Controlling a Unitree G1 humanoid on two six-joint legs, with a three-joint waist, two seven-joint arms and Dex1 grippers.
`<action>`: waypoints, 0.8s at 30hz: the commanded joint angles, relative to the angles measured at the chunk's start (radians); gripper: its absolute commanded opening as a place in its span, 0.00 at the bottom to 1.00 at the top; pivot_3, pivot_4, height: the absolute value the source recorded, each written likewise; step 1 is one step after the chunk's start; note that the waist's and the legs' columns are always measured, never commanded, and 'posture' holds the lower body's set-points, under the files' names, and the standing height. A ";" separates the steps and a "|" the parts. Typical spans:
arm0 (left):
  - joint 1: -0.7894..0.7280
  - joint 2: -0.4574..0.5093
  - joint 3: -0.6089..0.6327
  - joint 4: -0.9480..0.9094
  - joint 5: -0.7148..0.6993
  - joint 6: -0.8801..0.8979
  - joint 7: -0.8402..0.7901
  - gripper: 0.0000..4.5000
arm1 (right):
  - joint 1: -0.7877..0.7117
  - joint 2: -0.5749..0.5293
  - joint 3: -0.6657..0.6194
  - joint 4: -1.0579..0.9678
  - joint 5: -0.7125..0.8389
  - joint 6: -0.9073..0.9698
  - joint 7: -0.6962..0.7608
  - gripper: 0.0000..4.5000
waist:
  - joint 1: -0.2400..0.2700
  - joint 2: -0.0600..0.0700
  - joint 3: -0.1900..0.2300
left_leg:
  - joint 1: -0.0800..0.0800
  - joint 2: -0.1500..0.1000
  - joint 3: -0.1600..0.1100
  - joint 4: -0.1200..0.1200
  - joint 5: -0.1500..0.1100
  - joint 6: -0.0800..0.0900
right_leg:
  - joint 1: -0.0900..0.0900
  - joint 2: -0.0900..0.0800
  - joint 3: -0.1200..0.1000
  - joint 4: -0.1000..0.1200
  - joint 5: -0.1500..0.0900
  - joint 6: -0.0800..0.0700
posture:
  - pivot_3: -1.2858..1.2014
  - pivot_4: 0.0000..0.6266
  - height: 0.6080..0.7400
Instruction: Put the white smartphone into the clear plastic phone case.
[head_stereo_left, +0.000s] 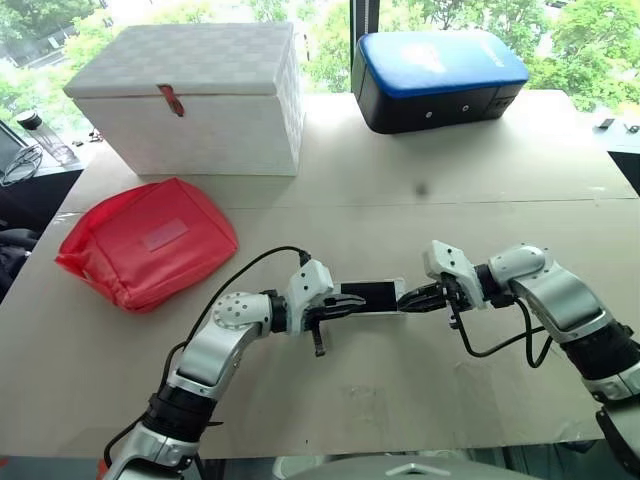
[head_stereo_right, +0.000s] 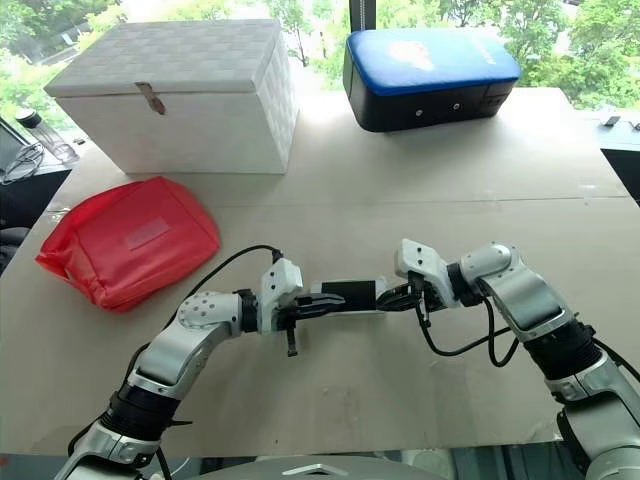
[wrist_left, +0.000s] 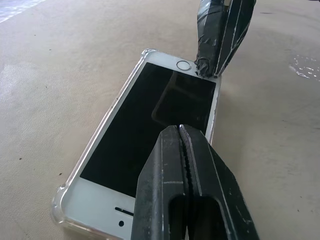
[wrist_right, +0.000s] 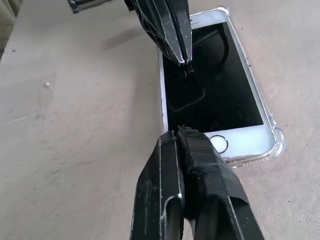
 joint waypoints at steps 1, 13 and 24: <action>0.015 0.009 -0.022 0.025 0.027 0.009 0.005 0.01 | 0.002 -0.015 0.092 0.042 -0.081 0.027 0.000 0.00 | -0.001 0.000 -0.001 | 0.000 0.000 0.000 0.000 0.000 0.000 | 0.000 0.000 0.000 0.000 0.000 0.000 | 0.52 0.24 1.00; 0.019 0.001 -0.031 0.025 0.032 0.004 0.015 0.01 | -0.074 -0.017 0.307 0.180 -0.230 0.029 0.101 0.00 | 0.000 -0.003 -0.012 | 0.010 0.001 -0.001 0.000 -0.002 0.004 | 0.010 0.002 -0.001 0.001 0.001 -0.001 | 0.52 0.24 1.00; 0.030 -0.015 -0.033 0.021 0.041 0.006 0.031 0.01 | -0.097 0.057 0.364 0.383 -0.367 -0.034 0.086 0.00 | -0.001 -0.007 -0.036 | 0.024 0.002 -0.001 -0.001 -0.005 0.008 | 0.022 0.004 0.000 0.001 -0.001 0.002 | 0.52 0.24 1.00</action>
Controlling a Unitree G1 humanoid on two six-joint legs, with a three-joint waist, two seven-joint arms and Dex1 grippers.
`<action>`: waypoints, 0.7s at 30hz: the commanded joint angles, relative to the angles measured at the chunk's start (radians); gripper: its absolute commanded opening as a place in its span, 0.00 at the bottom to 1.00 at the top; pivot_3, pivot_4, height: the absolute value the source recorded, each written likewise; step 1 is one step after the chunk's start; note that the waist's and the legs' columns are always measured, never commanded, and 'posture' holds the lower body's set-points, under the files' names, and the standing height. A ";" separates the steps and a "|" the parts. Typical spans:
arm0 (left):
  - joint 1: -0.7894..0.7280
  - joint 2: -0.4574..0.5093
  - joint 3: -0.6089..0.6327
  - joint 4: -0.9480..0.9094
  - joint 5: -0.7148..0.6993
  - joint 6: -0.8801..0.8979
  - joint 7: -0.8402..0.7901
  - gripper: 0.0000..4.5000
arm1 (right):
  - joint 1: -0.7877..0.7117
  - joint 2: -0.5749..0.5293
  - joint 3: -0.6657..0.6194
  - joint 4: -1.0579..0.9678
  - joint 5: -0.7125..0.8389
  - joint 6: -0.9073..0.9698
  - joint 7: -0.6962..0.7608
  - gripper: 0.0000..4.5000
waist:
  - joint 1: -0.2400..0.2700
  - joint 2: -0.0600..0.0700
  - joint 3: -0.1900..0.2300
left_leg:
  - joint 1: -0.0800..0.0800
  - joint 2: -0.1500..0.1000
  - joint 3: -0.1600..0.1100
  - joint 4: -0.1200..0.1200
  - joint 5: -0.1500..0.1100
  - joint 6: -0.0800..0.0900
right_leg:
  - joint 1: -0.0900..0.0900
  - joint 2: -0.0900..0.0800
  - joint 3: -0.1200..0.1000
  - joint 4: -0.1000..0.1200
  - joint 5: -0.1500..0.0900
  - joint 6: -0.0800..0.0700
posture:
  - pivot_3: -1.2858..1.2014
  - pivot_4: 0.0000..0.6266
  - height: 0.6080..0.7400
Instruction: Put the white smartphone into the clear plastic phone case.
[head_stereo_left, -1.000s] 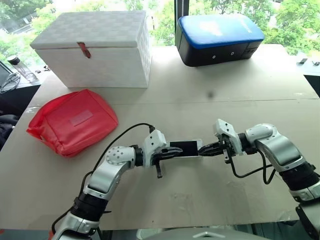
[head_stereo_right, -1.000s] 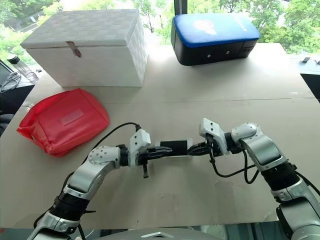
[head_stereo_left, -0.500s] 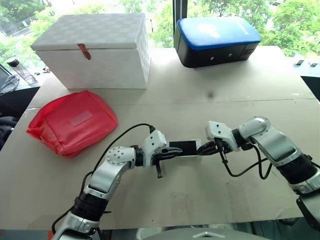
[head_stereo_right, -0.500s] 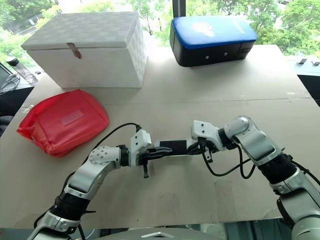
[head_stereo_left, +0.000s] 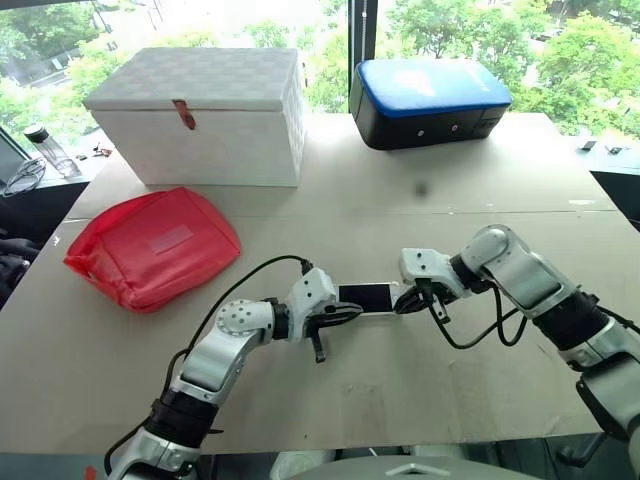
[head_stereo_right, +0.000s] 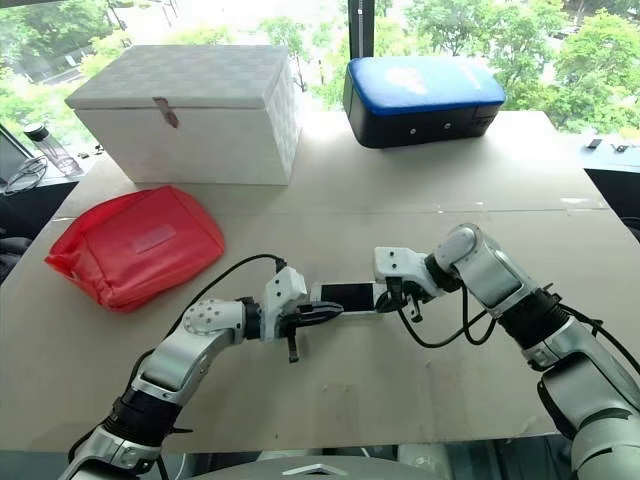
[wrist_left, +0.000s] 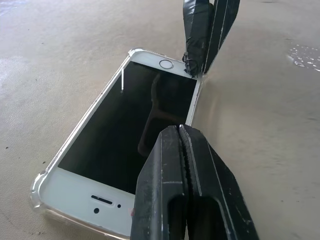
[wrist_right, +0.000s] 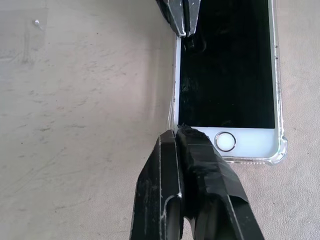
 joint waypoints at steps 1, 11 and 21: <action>0.004 -0.007 -0.012 -0.002 0.006 -0.004 0.003 0.01 | 0.089 0.001 0.160 0.178 -0.143 0.030 -0.027 0.00 | 0.000 0.000 0.000 | 0.001 0.000 0.000 0.000 0.000 -0.001 | 0.001 0.000 0.000 0.000 -0.001 0.002 | 0.52 0.24 1.00; 0.014 -0.131 0.162 -0.034 -0.088 -0.107 0.139 0.01 | 0.199 0.180 -0.351 0.000 0.245 0.006 -0.199 0.00 | -0.005 0.012 0.014 | 0.005 0.005 0.002 -0.002 0.000 0.000 | 0.002 0.004 0.004 0.001 0.001 -0.001 | 0.52 0.24 1.00; -0.028 -0.261 0.448 -0.052 -0.205 -0.009 0.490 0.50 | 0.364 0.232 -0.648 -0.261 0.312 0.025 -0.592 0.51 | 0.001 0.002 0.023 | -0.033 0.000 0.002 0.004 0.008 -0.012 | -0.038 0.001 0.007 0.012 0.006 -0.010 | 0.52 0.24 1.00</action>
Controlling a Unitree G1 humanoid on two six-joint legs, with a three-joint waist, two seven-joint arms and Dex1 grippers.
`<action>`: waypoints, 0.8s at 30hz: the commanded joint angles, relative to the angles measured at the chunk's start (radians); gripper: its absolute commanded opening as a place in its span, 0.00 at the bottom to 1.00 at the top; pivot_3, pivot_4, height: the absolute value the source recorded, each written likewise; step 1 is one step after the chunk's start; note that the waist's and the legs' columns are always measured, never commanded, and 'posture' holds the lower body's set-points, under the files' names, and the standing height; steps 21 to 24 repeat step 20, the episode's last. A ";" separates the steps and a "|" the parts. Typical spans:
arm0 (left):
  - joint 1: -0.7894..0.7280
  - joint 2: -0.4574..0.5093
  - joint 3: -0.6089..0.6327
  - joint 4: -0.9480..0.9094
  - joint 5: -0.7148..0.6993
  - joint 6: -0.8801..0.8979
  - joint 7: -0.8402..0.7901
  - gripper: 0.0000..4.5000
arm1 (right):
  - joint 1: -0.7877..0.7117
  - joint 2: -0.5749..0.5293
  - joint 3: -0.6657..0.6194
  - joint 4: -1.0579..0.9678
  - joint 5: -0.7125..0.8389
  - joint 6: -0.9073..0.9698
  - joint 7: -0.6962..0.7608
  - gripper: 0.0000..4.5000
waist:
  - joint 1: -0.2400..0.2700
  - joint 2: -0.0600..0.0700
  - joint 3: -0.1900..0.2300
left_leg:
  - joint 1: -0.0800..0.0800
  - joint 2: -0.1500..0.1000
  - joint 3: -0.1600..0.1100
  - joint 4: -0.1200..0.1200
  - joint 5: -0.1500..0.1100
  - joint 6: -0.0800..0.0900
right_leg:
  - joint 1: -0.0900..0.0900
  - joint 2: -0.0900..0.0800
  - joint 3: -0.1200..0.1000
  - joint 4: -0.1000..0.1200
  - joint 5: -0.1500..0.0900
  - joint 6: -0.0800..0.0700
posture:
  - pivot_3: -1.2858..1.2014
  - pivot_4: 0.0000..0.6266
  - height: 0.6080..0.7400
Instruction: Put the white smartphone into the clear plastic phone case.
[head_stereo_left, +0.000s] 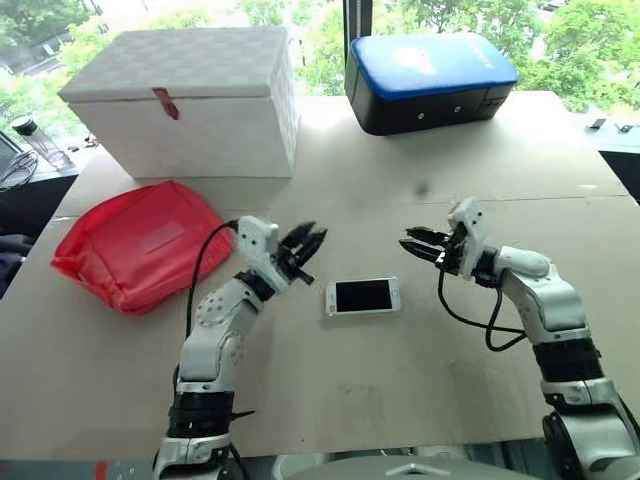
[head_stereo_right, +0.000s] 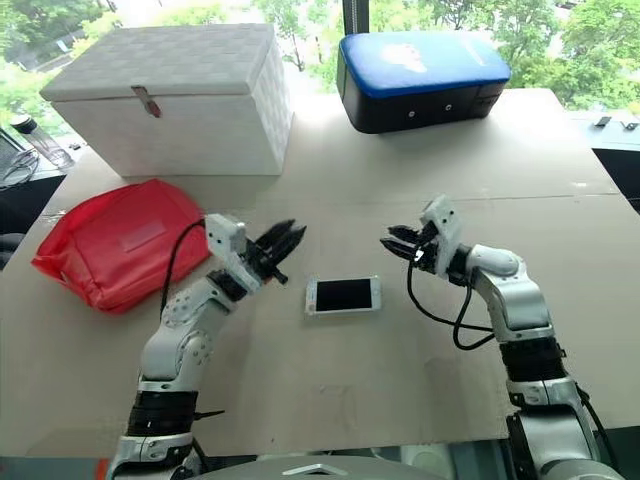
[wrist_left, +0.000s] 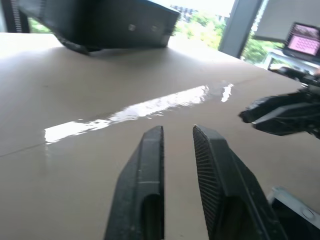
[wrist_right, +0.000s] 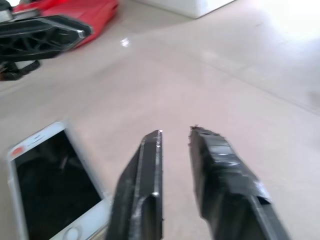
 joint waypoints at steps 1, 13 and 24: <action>0.017 0.012 0.076 -0.056 -0.038 0.051 0.083 0.60 | 0.091 -0.038 -0.073 -0.171 0.056 0.029 -0.047 0.63 | -0.001 0.000 0.000 | -0.001 0.000 0.000 0.000 0.000 0.000 | 0.000 0.000 0.000 0.000 0.000 0.000 | 0.52 0.24 1.00; 0.480 0.118 0.116 -0.419 -0.051 0.069 0.036 0.99 | 0.518 -0.149 -0.275 -0.391 0.073 -0.138 -0.084 1.00 | -0.003 0.001 0.007 | 0.001 0.001 0.004 -0.001 0.000 0.001 | -0.001 0.001 0.004 0.001 0.000 0.000 | 0.52 0.24 1.00; 0.721 0.084 0.068 -0.477 -0.022 -0.011 0.022 0.99 | 0.565 -0.135 -0.306 -0.356 0.058 -0.192 -0.157 1.00 | 0.001 -0.001 0.017 | 0.010 0.004 0.009 -0.001 -0.005 0.007 | 0.008 0.000 0.006 0.000 -0.001 0.002 | 0.52 0.24 1.00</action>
